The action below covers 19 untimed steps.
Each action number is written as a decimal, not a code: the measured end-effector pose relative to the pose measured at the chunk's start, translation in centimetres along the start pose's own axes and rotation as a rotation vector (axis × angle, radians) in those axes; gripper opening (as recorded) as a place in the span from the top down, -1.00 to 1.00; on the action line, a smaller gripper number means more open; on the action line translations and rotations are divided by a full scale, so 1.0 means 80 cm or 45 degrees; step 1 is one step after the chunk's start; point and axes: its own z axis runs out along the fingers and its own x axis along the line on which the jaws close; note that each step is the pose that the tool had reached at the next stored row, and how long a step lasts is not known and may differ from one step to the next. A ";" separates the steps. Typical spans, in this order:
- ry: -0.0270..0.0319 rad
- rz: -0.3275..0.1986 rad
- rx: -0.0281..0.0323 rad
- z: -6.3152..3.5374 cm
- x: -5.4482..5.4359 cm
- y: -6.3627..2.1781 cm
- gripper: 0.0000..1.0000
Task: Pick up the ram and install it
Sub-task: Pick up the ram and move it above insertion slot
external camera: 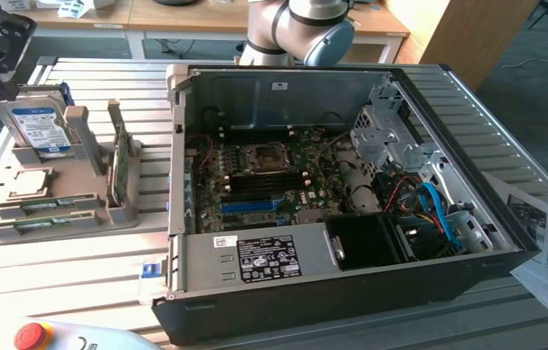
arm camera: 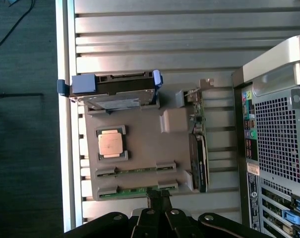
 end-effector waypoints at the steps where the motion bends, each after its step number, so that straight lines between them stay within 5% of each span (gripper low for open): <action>1: 0.0000 0.000 0.0000 0.000 0.000 -0.001 0.80; 19: 0.0011 -0.021 -0.0004 0.000 0.001 -0.008 0.80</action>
